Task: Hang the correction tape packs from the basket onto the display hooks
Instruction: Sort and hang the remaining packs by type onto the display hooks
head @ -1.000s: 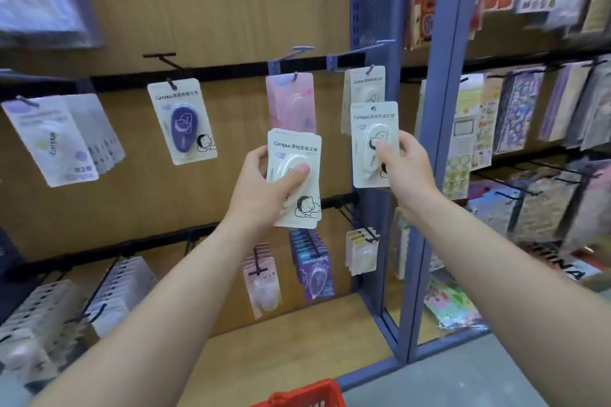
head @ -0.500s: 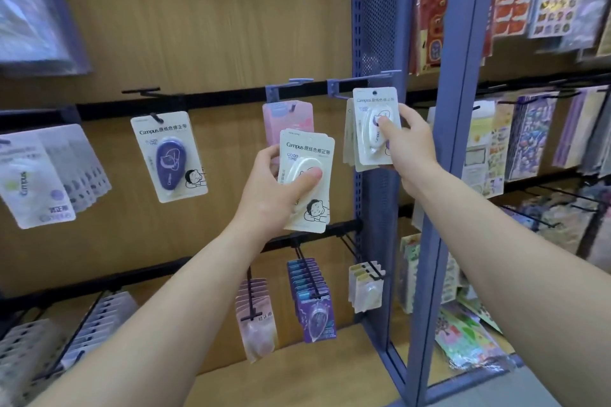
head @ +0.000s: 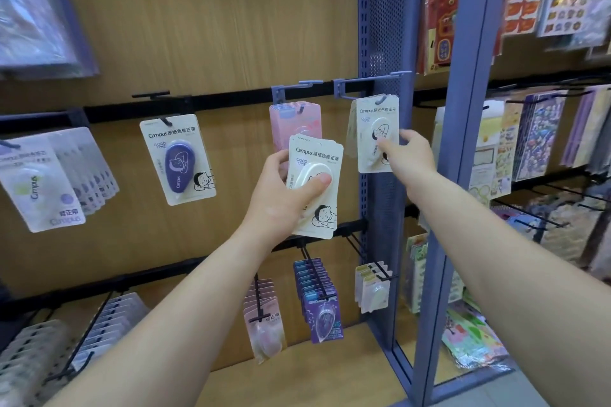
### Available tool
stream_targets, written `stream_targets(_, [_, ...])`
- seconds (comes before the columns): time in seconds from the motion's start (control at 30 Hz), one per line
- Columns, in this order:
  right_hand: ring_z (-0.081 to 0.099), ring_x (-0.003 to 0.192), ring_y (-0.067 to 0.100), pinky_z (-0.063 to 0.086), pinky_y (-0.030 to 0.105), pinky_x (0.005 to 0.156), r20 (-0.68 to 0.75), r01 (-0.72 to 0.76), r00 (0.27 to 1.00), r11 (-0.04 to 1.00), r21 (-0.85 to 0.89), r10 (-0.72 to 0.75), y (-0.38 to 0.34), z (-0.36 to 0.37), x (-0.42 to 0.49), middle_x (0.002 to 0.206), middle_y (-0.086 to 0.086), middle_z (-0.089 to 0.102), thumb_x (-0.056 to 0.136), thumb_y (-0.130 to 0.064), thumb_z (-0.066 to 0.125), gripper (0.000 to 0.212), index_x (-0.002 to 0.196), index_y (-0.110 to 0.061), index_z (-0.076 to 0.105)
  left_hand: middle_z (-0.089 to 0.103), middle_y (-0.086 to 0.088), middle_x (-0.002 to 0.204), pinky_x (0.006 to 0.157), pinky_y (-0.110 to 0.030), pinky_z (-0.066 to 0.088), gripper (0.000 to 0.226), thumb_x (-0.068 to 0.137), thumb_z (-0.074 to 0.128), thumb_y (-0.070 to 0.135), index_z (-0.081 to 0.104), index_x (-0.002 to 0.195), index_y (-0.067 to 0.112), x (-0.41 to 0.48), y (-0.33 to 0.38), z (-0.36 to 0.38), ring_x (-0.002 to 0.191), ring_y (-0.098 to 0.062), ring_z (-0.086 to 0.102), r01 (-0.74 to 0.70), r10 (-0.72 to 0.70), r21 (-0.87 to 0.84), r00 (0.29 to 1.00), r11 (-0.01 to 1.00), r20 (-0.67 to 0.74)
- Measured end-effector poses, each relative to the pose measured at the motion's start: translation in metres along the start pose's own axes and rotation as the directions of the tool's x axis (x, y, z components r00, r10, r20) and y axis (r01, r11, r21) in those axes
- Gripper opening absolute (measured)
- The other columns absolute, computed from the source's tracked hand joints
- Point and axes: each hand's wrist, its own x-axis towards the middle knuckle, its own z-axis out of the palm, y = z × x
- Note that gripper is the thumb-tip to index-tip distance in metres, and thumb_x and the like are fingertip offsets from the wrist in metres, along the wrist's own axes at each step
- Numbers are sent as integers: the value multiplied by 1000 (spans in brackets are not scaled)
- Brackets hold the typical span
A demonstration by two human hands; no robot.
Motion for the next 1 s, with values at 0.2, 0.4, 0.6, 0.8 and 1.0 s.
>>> stream_targets(0.2, [60, 110, 12, 46, 28, 88, 42, 19, 999, 996, 91, -23, 19, 1, -66, 124, -8, 63, 102, -26, 59, 23, 124, -26, 65, 64, 15, 123, 60, -11, 54, 60, 88, 80, 31, 46, 137, 30, -6, -7, 2, 98, 2, 67, 21, -21, -36, 1000, 999, 4])
stream_targets(0.4, [72, 104, 11, 62, 37, 86, 391, -6, 914, 960, 279, -108, 24, 13, -127, 115, -6, 74, 103, -22, 60, 22, 121, -30, 66, 67, 8, 123, 65, -16, 57, 60, 86, 81, 30, 50, 137, 25, -10, -9, 6, 98, -1, 70, 29, -29, -50, 1000, 998, 2])
stream_targets(0.6, [71, 105, 9, 61, 35, 88, 379, 87, 908, 965, 249, -180, 25, 12, -130, 110, -12, 74, 87, -28, 81, 30, 114, -30, 67, 67, 6, 126, 68, -11, 54, 63, 87, 80, 29, 48, 141, 20, -13, -8, 3, 103, -1, 69, 18, -17, -79, 1000, 997, 16])
stream_targets(0.8, [73, 106, 14, 59, 46, 96, 367, 43, 918, 958, 282, -150, 27, 14, -120, 114, -1, 76, 88, -21, 81, 34, 116, -20, 62, 62, 15, 123, 64, -9, 52, 60, 93, 69, 37, 37, 143, 25, -14, -5, -1, 102, 1, 65, 32, -28, -70, 998, 997, 62])
stream_targets(1.0, [74, 107, 21, 56, 55, 99, 359, -92, 932, 915, 394, -61, 29, 15, -109, 113, 0, 78, 97, -16, 69, 33, 125, -17, 52, 62, 7, 135, 91, -22, 57, 63, 95, 71, 26, 33, 146, 28, -9, -12, -5, 118, -9, 66, 58, -53, -27, 987, 998, 151])
